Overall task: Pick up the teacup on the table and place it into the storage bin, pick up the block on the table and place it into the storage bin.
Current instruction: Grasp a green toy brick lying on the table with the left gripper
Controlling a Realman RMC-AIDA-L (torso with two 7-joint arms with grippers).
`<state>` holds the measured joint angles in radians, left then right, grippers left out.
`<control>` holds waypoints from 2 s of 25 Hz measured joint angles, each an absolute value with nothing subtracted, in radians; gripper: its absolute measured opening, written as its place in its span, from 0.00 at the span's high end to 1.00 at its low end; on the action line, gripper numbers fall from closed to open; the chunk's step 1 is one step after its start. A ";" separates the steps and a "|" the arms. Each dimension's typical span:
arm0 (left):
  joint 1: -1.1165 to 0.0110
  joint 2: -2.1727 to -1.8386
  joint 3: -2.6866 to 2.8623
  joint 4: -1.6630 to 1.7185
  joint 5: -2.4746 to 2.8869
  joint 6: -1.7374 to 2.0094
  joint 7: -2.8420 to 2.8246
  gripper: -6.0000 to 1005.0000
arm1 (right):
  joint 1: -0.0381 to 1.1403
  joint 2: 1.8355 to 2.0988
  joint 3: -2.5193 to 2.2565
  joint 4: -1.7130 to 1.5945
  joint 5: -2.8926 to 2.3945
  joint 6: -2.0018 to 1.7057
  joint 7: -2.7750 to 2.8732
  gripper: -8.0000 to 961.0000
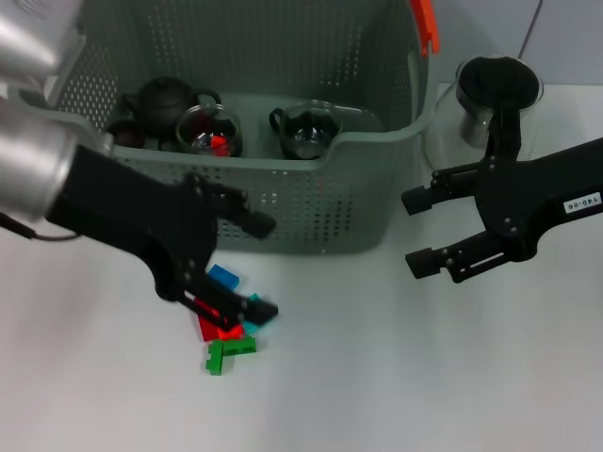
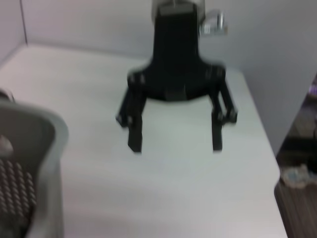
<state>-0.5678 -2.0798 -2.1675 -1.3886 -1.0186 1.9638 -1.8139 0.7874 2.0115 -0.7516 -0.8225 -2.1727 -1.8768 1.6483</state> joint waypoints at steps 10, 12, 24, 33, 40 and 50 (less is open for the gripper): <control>-0.573 -2.166 -2.031 -1.317 -0.774 1.826 -1.775 0.06 | 0.804 2.022 -0.752 -0.807 -2.171 -1.850 1.649 0.05; -0.574 -2.168 -2.000 -1.285 -0.758 1.802 -1.790 0.06 | 0.804 2.022 -0.752 -0.807 -2.171 -1.848 1.649 0.05; -0.583 -2.169 -1.837 -1.189 -0.667 1.648 -1.931 0.06 | 0.818 2.032 -0.752 -0.807 -2.169 -1.840 1.649 0.05; -0.593 -2.169 -1.775 -1.149 -0.621 1.594 -1.954 0.06 | 0.823 2.037 -0.752 -0.807 -2.164 -1.835 1.649 0.05; -0.607 -2.170 -1.742 -1.128 -0.598 1.547 -1.966 0.06 | 0.819 2.037 -0.753 -0.807 -2.160 -1.833 1.649 0.05; -0.625 -2.169 -1.743 -1.137 -0.600 1.588 -1.964 0.07 | 0.816 2.036 -0.751 -0.810 -2.159 -1.830 1.644 0.05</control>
